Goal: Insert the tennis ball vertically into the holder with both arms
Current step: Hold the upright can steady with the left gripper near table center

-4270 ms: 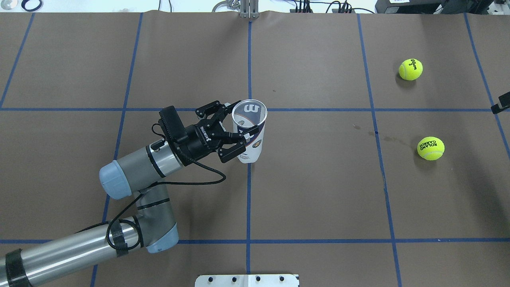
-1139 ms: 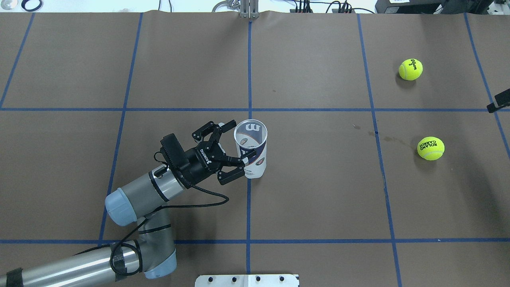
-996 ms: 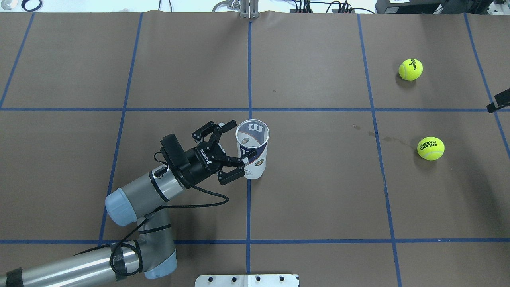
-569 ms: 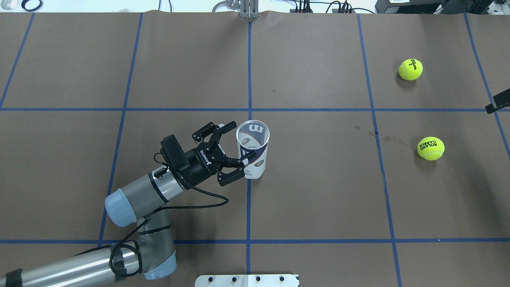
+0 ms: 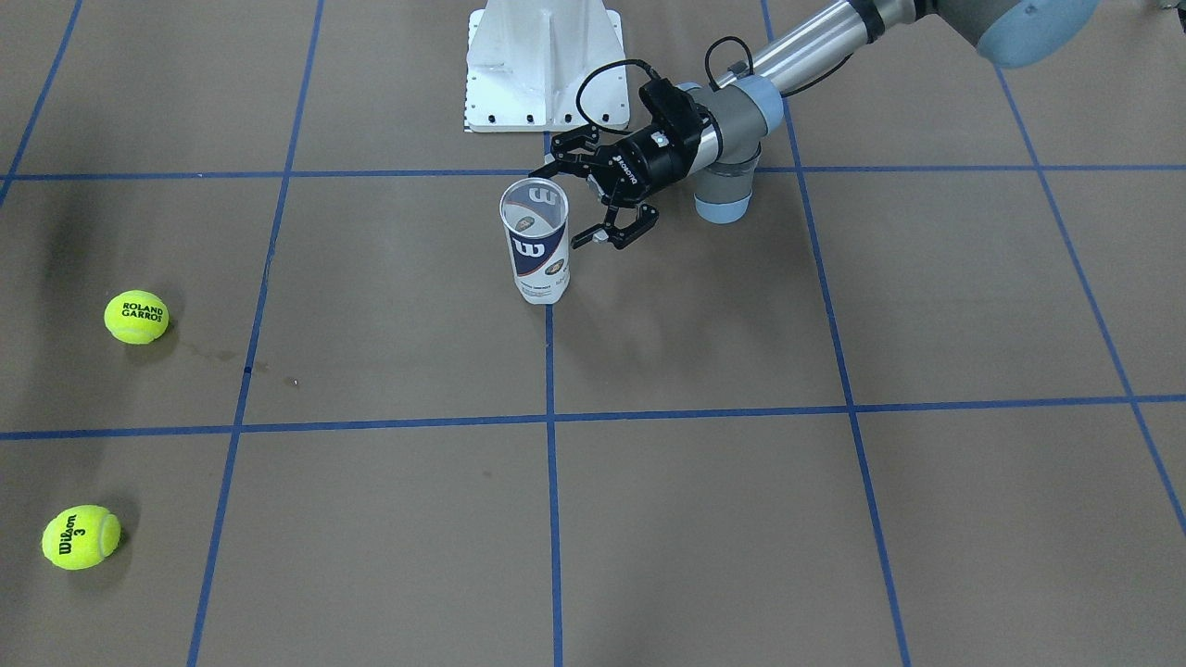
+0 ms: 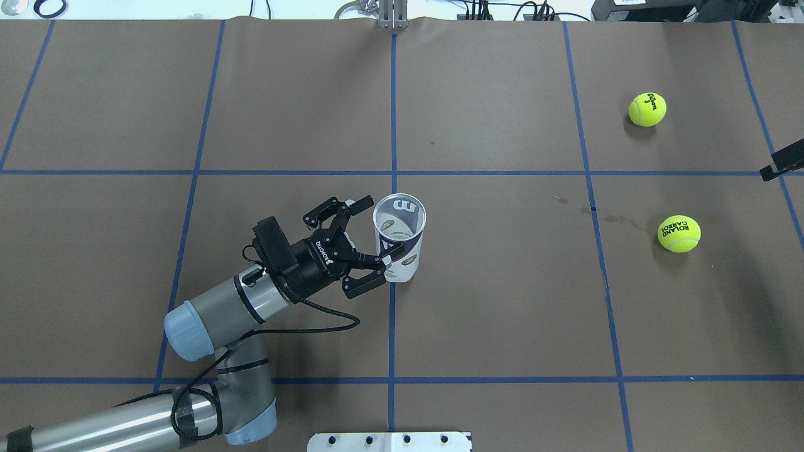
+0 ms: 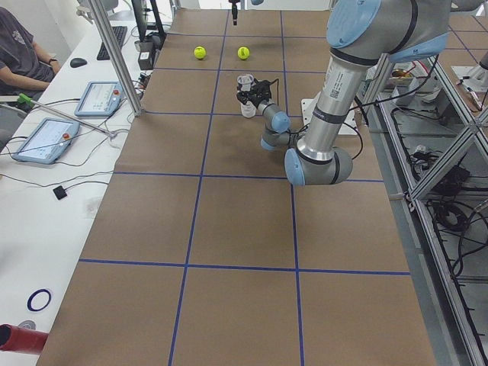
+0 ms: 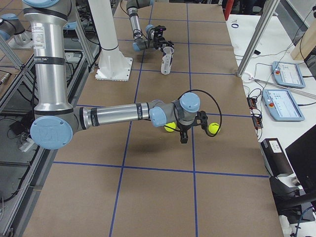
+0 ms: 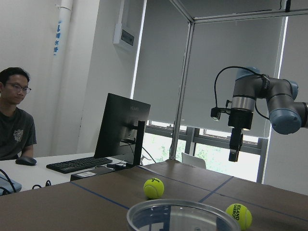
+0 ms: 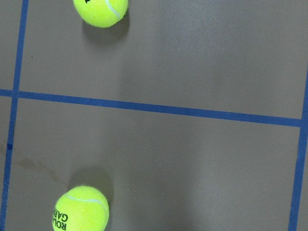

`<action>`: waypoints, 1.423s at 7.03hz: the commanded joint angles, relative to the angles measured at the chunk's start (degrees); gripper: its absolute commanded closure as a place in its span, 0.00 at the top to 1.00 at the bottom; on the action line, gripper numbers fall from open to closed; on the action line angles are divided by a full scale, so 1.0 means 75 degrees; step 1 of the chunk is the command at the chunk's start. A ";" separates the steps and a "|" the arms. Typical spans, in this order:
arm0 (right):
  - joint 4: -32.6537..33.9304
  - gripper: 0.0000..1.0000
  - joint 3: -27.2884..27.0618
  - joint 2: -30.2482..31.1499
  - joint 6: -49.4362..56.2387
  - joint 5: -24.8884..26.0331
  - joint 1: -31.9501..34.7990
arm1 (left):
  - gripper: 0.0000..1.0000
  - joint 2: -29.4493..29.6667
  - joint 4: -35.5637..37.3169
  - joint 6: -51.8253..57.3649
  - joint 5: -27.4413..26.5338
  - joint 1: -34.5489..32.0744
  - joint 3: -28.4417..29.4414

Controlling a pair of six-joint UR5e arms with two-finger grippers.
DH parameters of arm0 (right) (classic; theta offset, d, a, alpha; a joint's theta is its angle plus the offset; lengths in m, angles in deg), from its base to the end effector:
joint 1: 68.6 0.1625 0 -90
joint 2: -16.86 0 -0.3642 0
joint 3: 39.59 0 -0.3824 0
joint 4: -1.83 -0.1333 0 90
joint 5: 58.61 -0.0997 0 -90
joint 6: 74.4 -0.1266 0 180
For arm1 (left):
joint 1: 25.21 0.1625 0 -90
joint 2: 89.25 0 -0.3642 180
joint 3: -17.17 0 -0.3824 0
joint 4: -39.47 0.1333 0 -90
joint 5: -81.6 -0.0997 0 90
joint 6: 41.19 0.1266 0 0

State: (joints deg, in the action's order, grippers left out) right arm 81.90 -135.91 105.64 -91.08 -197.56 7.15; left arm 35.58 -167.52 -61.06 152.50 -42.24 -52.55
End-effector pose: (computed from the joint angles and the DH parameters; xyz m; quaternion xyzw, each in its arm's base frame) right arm -0.0881 -0.5006 0.5258 0.0240 -0.4315 -0.0438 0.9007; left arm 0.5240 -0.3432 0.2114 0.6692 0.6045 0.0456 0.4297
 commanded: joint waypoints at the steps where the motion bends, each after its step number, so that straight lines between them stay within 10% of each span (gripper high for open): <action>1: 0.0000 1.00 0.0000 -0.0141 -0.0002 0.0000 -0.0161 | 1.00 -0.0003 0.0001 0.0013 0.0015 0.0126 -0.0079; 10: 0.0000 1.00 0.0000 -0.0212 -0.0002 -0.0023 -0.0361 | 1.00 0.0079 0.0013 0.0423 -0.0032 0.0315 -0.0091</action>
State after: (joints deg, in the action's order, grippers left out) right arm 81.90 -135.92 104.31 -91.10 -197.63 4.92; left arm 36.12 -167.43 -57.96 152.32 -39.80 -53.24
